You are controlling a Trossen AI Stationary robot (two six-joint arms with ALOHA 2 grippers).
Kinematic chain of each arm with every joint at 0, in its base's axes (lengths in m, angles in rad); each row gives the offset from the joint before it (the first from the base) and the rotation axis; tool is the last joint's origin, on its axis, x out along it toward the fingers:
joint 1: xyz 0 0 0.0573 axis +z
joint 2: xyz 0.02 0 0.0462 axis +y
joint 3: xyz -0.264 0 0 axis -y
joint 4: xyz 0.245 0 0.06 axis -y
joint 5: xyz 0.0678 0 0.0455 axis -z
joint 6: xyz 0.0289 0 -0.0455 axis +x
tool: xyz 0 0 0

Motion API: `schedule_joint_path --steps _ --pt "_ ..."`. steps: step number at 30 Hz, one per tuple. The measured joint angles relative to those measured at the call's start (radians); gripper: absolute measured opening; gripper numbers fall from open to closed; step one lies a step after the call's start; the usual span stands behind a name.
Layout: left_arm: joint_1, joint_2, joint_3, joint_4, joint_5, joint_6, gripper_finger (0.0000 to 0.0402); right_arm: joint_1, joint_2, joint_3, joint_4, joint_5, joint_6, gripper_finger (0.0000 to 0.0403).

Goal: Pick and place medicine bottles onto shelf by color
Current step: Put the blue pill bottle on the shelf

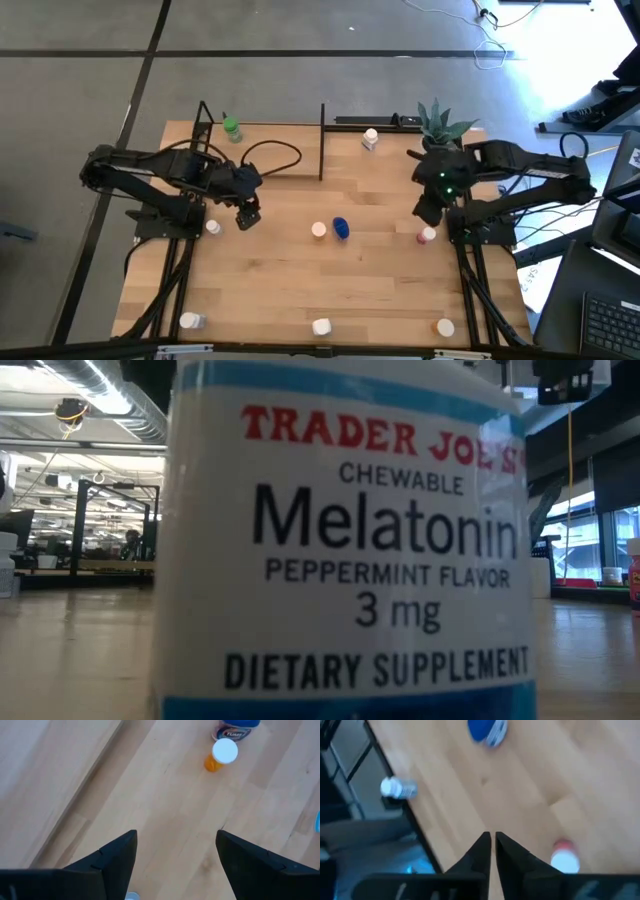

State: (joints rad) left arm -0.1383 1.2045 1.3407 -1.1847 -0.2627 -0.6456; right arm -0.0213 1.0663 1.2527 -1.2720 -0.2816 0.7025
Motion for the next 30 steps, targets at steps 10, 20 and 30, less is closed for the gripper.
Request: schedule_joint_path --steps 10,20,30 --pt "0.0 -0.001 0.0 0.0 0.011 0.001 0.0265 -0.001 0.08 0.001 -0.009 -0.001 -0.101 0.0098" --pt "0.0 -0.001 0.0 -0.005 0.013 0.006 0.0265 -0.009 0.183 0.001 0.061 -0.001 -0.046 0.0162" --pt "0.0 -0.001 0.0 -0.005 0.056 0.028 0.0265 -0.053 0.319 0.001 0.206 -0.014 0.13 0.0199"
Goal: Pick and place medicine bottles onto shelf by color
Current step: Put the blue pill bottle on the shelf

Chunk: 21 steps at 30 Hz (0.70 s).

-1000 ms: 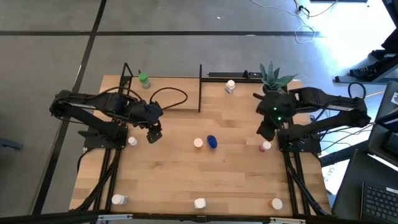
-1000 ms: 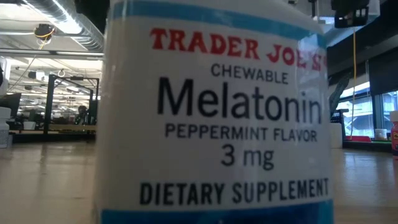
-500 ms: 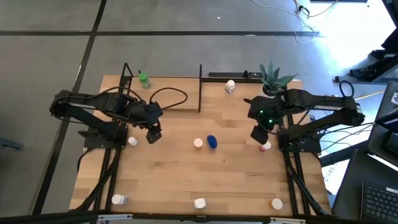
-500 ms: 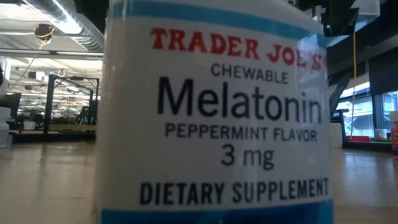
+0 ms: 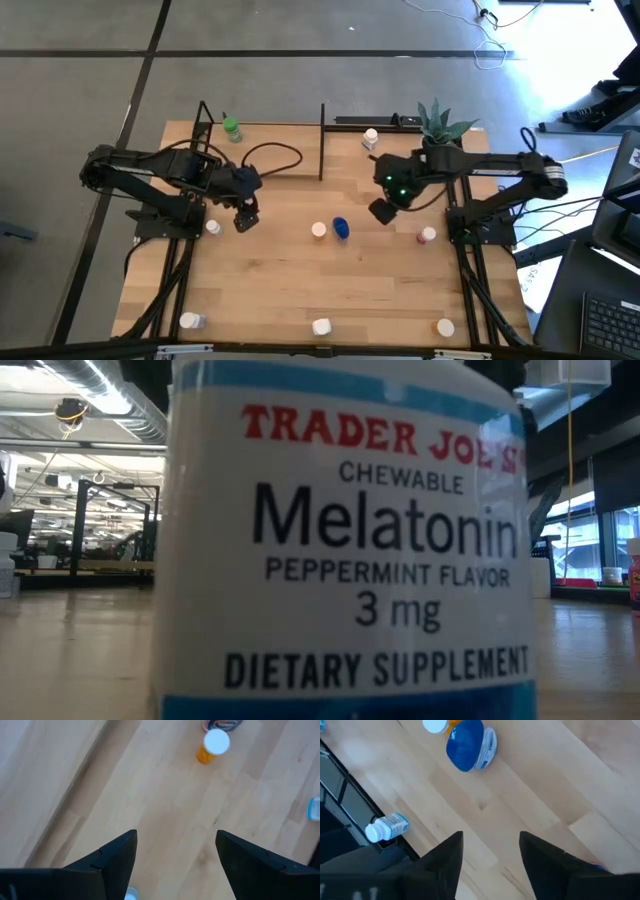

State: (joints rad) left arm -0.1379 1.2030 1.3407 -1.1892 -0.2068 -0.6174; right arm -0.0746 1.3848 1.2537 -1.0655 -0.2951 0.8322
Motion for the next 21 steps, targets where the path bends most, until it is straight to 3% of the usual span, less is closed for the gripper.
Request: schedule_joint_path --steps 7,11,17,21 --pt "0.0 0.0 0.0 -0.007 0.058 0.0 0.0265 -0.036 0.052 0.0 0.011 -0.068 -0.08 0.0201" --pt "0.0 0.0 0.0 -0.069 0.122 -0.056 0.0265 -0.037 0.043 0.0 0.034 -0.056 -0.104 0.0201" --pt "0.0 0.0 0.0 -0.164 0.127 -0.166 0.0265 -0.037 0.038 0.0 0.075 -0.053 -0.128 0.0201" --pt "0.0 0.0 0.0 -0.157 0.127 -0.168 0.0265 -0.026 0.039 0.0 0.15 0.013 -0.124 0.0201"
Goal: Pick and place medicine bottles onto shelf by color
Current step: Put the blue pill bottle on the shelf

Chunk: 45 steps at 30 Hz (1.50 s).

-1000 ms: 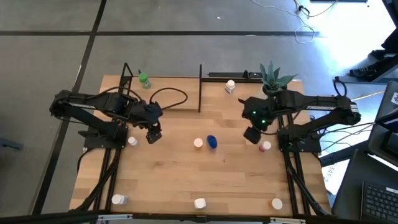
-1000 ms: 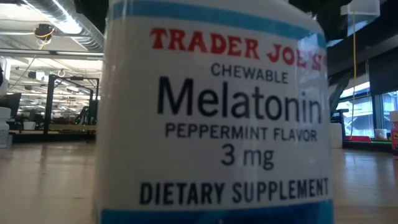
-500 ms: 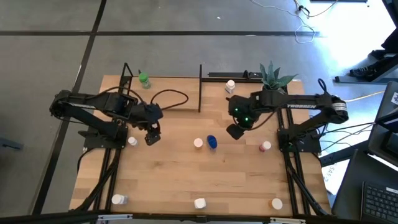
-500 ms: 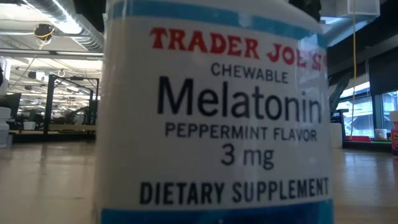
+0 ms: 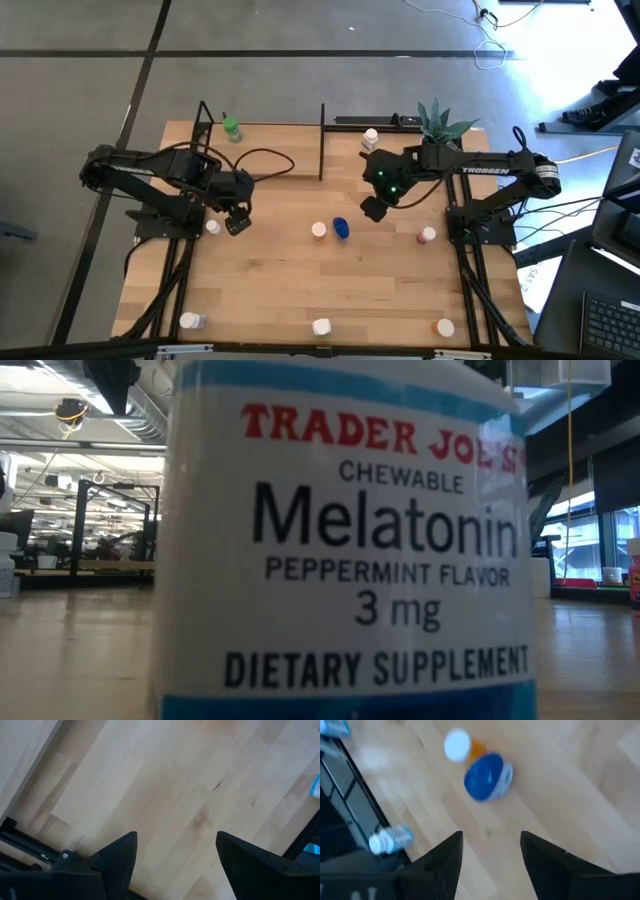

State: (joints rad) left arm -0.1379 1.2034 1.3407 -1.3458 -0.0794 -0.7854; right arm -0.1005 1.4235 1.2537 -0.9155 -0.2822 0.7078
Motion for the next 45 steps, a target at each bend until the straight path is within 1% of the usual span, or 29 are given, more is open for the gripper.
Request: schedule_joint_path --steps 3,6,10,16,19,23,29,33,37,41,45 --pt "0.0 0.0 0.0 0.0 -0.001 0.001 0.0265 0.009 0.0 0.0 0.063 0.051 0.077 0.0201" --pt "0.0 0.0 0.0 0.0 -0.004 0.001 0.0265 0.027 0.0 0.0 0.094 0.129 0.214 0.0199" --pt "0.0 0.0 0.0 0.0 -0.004 0.002 0.0265 0.052 0.0 0.0 0.129 0.158 0.332 0.0192" --pt "0.0 0.0 0.0 0.0 -0.005 0.035 0.0265 0.087 0.0 0.0 0.356 0.194 0.232 0.0189" --pt "0.0 0.0 0.0 0.0 -0.005 0.042 0.0265 0.089 0.0 0.0 0.417 0.194 0.19 0.0189" --pt "0.0 0.0 0.0 0.0 -0.006 0.086 0.0265 0.093 0.0 0.0 0.434 0.205 0.179 0.0188" --pt "0.0 0.0 0.0 0.0 -0.011 0.088 0.0265 0.098 0.001 0.0 0.446 0.21 0.181 0.0188" --pt "0.0 0.0 0.0 0.0 -0.012 0.089 0.0265 0.098 0.001 0.0 0.434 0.218 0.283 0.0188" --pt "0.0 0.0 0.0 0.0 -0.012 0.089 0.0265 0.112 0.002 0.0 0.426 0.265 0.332 0.0188" --pt "0.0 0.0 0.0 0.0 -0.012 0.089 0.0265 0.127 0.039 0.0 0.411 0.282 0.371 0.0188" --pt "0.0 0.001 0.0 0.0 -0.012 0.112 0.0265 0.137 0.097 0.0 0.412 0.263 0.414 0.0188"
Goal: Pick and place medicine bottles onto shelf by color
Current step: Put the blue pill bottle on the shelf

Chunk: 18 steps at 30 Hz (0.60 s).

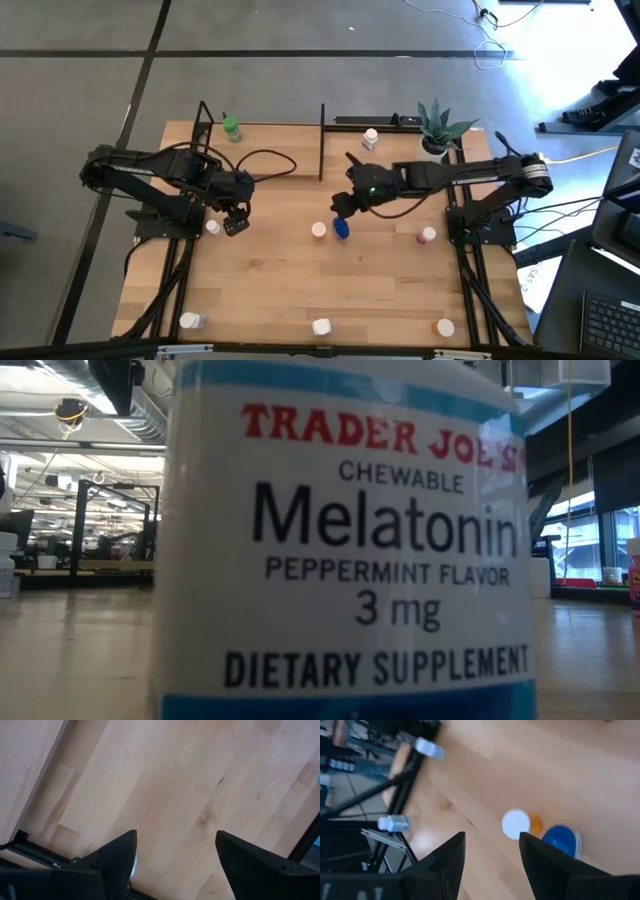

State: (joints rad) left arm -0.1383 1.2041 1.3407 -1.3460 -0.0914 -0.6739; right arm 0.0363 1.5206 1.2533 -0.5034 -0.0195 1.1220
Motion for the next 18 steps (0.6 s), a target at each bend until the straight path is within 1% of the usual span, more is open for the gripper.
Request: schedule_joint_path --steps 2,5,9,12,14,16,18 --pt "0.0 0.0 0.0 0.0 0.0 0.006 0.0265 0.001 0.025 0.0 -0.003 -0.036 0.017 0.0188" --pt "0.0 0.0 0.0 0.0 0.0 0.006 0.0265 0.007 0.042 -0.001 -0.022 -0.042 0.045 0.0188" --pt "0.0 0.0 0.0 0.0 0.0 0.006 0.0265 0.007 0.044 0.004 -0.138 -0.043 0.053 0.0188" --pt "0.0 0.0 0.0 0.0 0.0 0.007 0.0265 0.007 0.044 0.051 -0.314 -0.014 0.052 0.0188" --pt "0.0 0.0 0.0 0.002 0.0 0.021 0.0265 0.007 0.044 0.083 -0.397 0.023 0.052 0.0188" --pt "0.0 0.0 0.0 0.012 0.0 0.029 0.0265 0.007 0.044 0.103 -0.441 0.048 0.052 0.0188" --pt "0.0 0.0 0.0 0.02 0.0 0.029 0.0265 0.01 0.044 0.109 -0.433 0.048 0.053 0.0188"
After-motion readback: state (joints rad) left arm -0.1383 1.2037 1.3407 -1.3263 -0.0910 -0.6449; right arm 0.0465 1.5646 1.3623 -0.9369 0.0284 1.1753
